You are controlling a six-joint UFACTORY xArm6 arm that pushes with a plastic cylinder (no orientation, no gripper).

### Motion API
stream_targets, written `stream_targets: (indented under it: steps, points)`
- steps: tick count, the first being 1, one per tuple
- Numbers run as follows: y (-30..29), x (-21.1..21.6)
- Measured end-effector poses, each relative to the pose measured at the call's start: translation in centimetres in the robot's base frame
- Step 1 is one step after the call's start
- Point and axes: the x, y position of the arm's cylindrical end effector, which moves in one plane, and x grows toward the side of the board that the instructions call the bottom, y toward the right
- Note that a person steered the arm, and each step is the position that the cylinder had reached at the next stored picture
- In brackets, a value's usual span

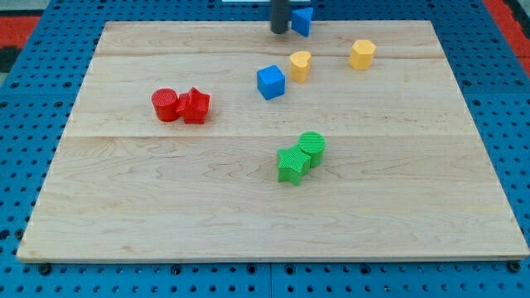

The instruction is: Arrange the triangle and hexagon diagonally

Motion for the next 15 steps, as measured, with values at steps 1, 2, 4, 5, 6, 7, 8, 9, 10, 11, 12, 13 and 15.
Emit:
stream_targets:
  steps: [1,2,4,5,6,7,8,9,10,11,12,13,15]
  points:
    - [1.0,5.1]
    - [6.3,1.2]
    - [3.2,-4.0]
    - [-5.5,-0.7]
    - [-12.1,9.3]
    - [-17.8,8.7]
    - [-19.6,2.4]
    - [-16.2,-2.9]
    - [-14.3,-4.0]
    - [-5.5,-3.3]
    - [1.9,1.9]
    - [5.0,1.1]
    - [7.2,3.5]
